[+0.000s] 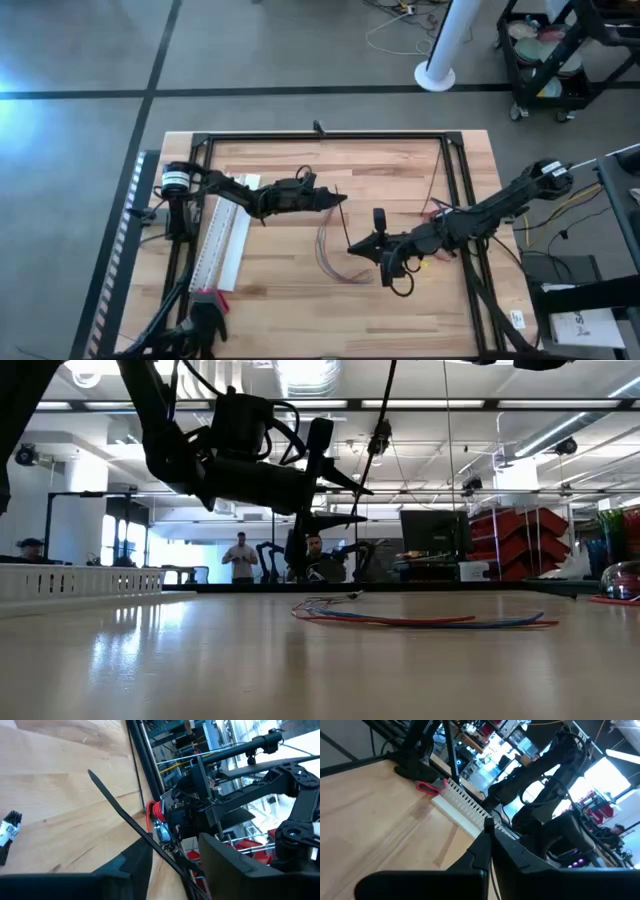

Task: Ziptie cables
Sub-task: Insert the bottom black ziptie into the black ziptie lock

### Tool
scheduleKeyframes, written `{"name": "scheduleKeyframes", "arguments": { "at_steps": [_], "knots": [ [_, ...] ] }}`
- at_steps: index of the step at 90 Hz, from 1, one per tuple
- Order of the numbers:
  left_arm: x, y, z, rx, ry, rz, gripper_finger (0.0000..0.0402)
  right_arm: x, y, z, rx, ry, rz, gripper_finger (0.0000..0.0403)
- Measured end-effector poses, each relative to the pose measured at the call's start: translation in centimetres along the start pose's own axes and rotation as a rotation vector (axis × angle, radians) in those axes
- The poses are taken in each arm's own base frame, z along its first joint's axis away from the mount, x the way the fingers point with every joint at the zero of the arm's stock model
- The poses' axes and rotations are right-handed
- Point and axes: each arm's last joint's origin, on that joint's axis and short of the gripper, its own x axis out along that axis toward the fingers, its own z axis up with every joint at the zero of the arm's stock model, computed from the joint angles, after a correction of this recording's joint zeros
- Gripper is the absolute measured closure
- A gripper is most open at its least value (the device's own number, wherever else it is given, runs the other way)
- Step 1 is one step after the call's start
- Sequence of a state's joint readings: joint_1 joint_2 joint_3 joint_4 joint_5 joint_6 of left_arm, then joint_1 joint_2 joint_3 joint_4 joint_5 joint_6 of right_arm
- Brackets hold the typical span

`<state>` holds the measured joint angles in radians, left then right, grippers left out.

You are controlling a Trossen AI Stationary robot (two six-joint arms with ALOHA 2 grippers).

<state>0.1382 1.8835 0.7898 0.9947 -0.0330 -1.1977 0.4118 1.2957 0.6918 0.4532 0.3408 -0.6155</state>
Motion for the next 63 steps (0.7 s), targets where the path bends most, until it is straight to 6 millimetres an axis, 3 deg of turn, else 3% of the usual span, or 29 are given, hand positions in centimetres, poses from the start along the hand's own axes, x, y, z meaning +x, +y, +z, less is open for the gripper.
{"name": "scheduleKeyframes", "arguments": {
  "at_steps": [27,43,63],
  "knots": [
    [0.01,0.01,0.03,0.104,-0.005,0.003,0.0393,-0.01,0.26,-0.18,0.071,0.004,0.048,0.0403],
    [0.01,0.02,0.08,0.202,-0.023,0.012,0.0391,-0.04,0.65,-0.62,0.142,0.044,0.100,0.0403],
    [0.01,0.02,0.06,0.472,-0.028,0.021,0.0401,0.15,0.11,-0.95,0.292,0.062,0.067,0.0403]
  ]
}}
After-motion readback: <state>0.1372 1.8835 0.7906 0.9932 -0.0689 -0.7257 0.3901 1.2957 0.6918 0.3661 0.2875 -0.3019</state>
